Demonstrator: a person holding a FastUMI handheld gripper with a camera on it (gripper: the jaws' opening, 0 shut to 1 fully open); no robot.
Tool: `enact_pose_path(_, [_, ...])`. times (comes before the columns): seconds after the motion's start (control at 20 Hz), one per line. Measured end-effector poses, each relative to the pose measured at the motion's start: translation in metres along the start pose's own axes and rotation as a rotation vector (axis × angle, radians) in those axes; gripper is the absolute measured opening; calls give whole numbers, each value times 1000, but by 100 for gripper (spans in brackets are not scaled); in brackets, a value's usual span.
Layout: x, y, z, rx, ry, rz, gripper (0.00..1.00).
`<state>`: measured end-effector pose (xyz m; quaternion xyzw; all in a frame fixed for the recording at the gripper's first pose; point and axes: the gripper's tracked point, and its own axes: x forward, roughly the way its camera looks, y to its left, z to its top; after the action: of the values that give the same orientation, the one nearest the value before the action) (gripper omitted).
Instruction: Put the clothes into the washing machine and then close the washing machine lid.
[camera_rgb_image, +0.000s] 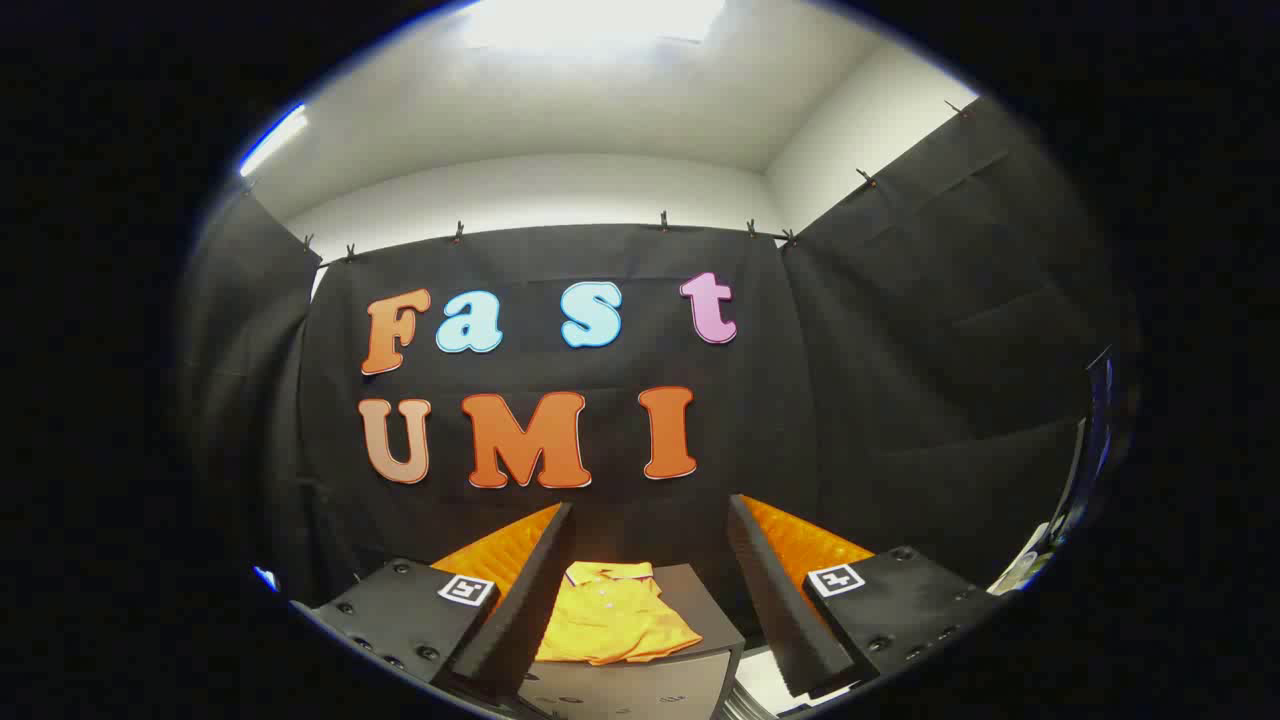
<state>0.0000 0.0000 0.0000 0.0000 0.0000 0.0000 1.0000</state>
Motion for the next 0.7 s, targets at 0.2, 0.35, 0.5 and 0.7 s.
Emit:
enact_pose_path(0.2, [1, -13, -6, -6, 16, -17, 98])
enact_pose_path(0.35, [4, -16, -11, 3, 23, -18, 98])
enact_pose_path(0.5, [7, -20, -19, 9, 37, -18, 98])
enact_pose_path(0.7, [12, -19, -20, 4, 40, -10, 98])
